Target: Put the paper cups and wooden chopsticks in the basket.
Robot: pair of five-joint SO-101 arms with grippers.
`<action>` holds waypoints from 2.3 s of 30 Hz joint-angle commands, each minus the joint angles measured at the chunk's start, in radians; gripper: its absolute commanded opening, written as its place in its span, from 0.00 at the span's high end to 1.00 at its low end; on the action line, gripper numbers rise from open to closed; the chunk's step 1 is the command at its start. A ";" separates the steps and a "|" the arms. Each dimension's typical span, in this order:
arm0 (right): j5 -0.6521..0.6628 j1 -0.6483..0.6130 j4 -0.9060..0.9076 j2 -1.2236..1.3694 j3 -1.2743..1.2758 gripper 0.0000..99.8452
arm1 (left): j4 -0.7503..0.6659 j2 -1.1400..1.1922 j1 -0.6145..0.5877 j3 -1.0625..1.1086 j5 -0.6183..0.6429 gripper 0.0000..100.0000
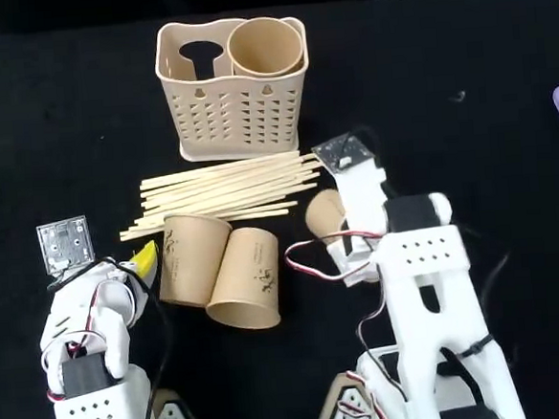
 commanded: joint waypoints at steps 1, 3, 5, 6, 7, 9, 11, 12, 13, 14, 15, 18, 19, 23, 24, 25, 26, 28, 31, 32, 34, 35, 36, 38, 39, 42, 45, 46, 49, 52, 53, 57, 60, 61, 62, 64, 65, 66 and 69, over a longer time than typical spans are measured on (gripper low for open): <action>0.061 0.026 0.104 -0.002 -0.143 0.99 | 0.003 -0.006 0.013 0.010 -0.003 0.68; 0.109 0.068 0.157 -0.002 -0.226 0.99 | 0.003 -0.006 0.012 0.010 -0.003 0.68; 0.186 0.135 0.201 -0.002 -0.329 0.99 | 0.003 -0.006 0.013 0.010 -0.003 0.68; 0.232 0.167 0.216 -0.002 -0.392 0.99 | 0.003 -0.006 0.013 0.010 -0.003 0.68; 0.272 0.199 0.226 -0.002 -0.455 0.99 | 0.003 -0.006 0.013 0.010 -0.003 0.68; 0.322 0.245 0.232 -0.002 -0.585 0.99 | 0.003 -0.006 0.013 0.010 -0.003 0.68; 0.354 0.262 0.227 0.004 -0.708 0.99 | 0.003 -0.006 0.015 0.010 -0.003 0.68; 0.367 0.262 0.221 0.007 -0.766 0.99 | 0.003 -0.006 0.015 0.010 -0.003 0.68; 0.370 0.261 0.203 0.008 -0.817 0.99 | 0.003 -0.006 0.015 0.010 -0.003 0.68; 0.368 0.261 0.176 0.008 -0.862 0.99 | 0.003 -0.006 0.015 0.010 -0.003 0.68; 0.359 0.261 0.141 0.010 -0.897 0.99 | -0.003 -0.006 0.015 0.010 -0.003 0.68; 0.351 0.233 0.037 0.042 -0.964 0.99 | -0.023 -0.006 0.015 0.022 -0.003 0.68; 0.350 0.213 0.014 0.067 -0.980 0.99 | -0.032 -0.006 0.015 0.028 -0.003 0.68; 0.350 0.098 -0.014 0.209 -1.078 0.99 | -0.041 -0.006 0.015 0.030 -0.003 0.68; 0.350 0.078 -0.005 0.252 -1.121 0.99 | -0.040 -0.006 0.015 0.030 -0.003 0.68; 0.350 0.061 0.011 0.298 -1.176 0.99 | -0.040 -0.006 0.015 0.030 -0.003 0.68; 0.354 0.048 0.034 0.346 -1.241 0.99 | -0.038 -0.006 0.015 0.030 -0.003 0.68; 0.359 0.026 0.081 0.452 -1.389 0.99 | -0.038 -0.006 0.015 0.030 -0.003 0.68; 0.433 0.000 0.178 0.628 -1.636 0.99 | -0.041 -0.006 0.015 0.030 -0.003 0.68; 0.456 -0.008 0.218 0.691 -1.718 0.99 | -0.041 -0.006 0.015 0.030 -0.003 0.68; 0.486 -0.020 0.288 0.809 -1.867 0.99 | -0.041 -0.006 0.015 0.030 -0.003 0.68; 0.489 -0.026 0.298 0.863 -1.925 0.99 | -0.043 -0.006 0.015 0.030 -0.003 0.68; 0.489 -0.025 0.296 0.903 -1.966 0.99 | -0.043 -0.006 0.015 0.030 -0.003 0.68; 0.488 -0.025 0.296 0.940 -2.003 0.99 | -0.043 -0.006 0.015 0.030 -0.003 0.68; 0.476 -0.028 0.296 0.943 -2.003 0.99 | -0.043 -0.006 0.015 0.030 -0.003 0.68; 0.457 -0.064 0.296 0.920 -2.002 0.99 | -0.043 -0.006 0.015 0.030 -0.003 0.68; 0.459 -0.112 0.295 0.897 -2.000 0.99 | -0.044 -0.006 0.015 0.030 -0.003 0.68; 0.459 -0.123 0.295 0.898 -1.991 0.99 | -0.044 -0.006 0.015 0.030 -0.003 0.68; 0.460 -0.149 0.293 0.906 -1.928 0.99 | -0.044 -0.006 0.015 0.030 -0.003 0.68; 0.462 -0.164 0.290 0.908 -1.871 0.99 | -0.041 -0.006 0.015 0.030 -0.003 0.68; 0.462 -0.164 0.290 0.908 -1.863 0.99 | -0.041 -0.006 0.015 0.030 -0.003 0.68; 0.462 -0.164 0.290 0.909 -1.854 0.99 | -0.043 -0.006 0.015 0.030 -0.003 0.68; 0.462 -0.166 0.287 0.912 -1.854 0.99 | -0.043 -0.006 0.015 0.030 -0.003 0.68; 0.462 -0.167 0.285 0.912 -1.854 0.99 | -0.043 -0.006 0.015 0.030 -0.003 0.68; 0.459 -0.173 0.275 0.912 -1.854 0.99 | -0.041 -0.006 0.015 0.030 -0.003 0.68; 0.457 -0.181 0.258 0.917 -1.853 0.99 | -0.041 -0.006 0.015 0.030 -0.003 0.68; 0.456 -0.189 0.249 0.926 -1.854 0.99 | -0.040 -0.006 0.015 0.030 -0.003 0.68; 0.456 -0.195 0.244 0.940 -1.857 0.99 | -0.038 -0.006 0.015 0.030 -0.003 0.68; 0.456 -0.207 0.238 0.975 -1.863 0.99 | -0.038 -0.006 0.015 0.030 -0.003 0.68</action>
